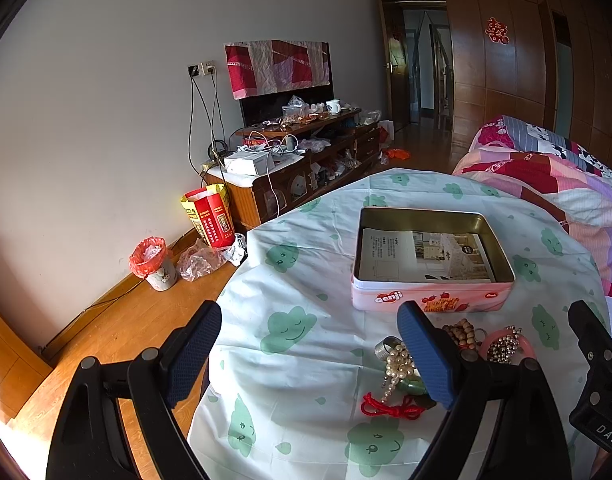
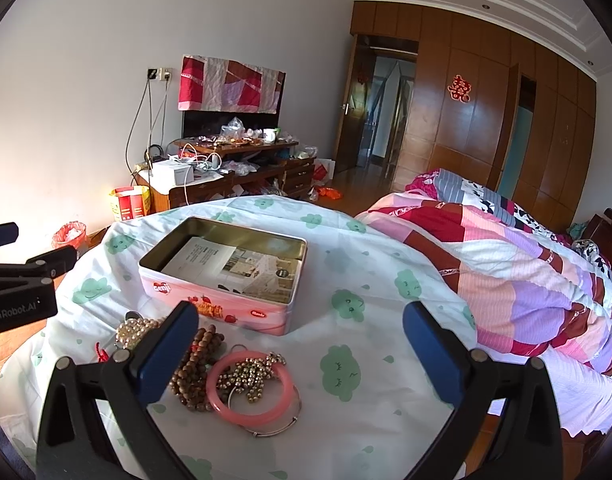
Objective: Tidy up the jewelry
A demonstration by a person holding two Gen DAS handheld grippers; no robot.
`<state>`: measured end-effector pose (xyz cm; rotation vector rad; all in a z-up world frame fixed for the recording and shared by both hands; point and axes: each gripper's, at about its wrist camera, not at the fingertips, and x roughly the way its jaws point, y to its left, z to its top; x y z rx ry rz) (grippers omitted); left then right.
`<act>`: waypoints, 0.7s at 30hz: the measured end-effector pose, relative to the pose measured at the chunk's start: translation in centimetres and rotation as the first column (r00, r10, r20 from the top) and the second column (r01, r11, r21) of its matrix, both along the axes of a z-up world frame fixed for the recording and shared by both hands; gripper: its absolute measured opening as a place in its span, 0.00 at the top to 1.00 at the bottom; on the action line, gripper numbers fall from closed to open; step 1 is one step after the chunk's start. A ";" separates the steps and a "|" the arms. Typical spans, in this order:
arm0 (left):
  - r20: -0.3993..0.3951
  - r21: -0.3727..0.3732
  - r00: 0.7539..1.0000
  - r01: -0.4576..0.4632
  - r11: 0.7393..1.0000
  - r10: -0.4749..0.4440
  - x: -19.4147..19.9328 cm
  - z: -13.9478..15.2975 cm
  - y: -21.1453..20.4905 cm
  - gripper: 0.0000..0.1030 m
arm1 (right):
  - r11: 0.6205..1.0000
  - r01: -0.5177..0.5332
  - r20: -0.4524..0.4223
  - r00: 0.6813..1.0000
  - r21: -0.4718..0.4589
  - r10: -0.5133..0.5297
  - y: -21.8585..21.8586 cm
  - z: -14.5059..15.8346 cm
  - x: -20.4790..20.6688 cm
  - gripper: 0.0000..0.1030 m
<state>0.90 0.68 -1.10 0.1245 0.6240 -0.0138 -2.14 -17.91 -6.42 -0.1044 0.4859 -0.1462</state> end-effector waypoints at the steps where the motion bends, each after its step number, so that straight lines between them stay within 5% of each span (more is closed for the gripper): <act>1: 0.000 0.000 1.000 0.000 1.000 0.000 0.0 0.0 0.0 0.13 | 1.000 0.000 0.000 1.000 0.000 0.000 0.0 0.0 0.0 0.00; 21: -0.024 0.006 1.000 -0.002 1.000 0.002 0.4 -1.3 -0.1 0.13 | 1.000 -0.001 -0.011 1.000 -0.001 0.001 0.3 -0.6 -0.1 0.00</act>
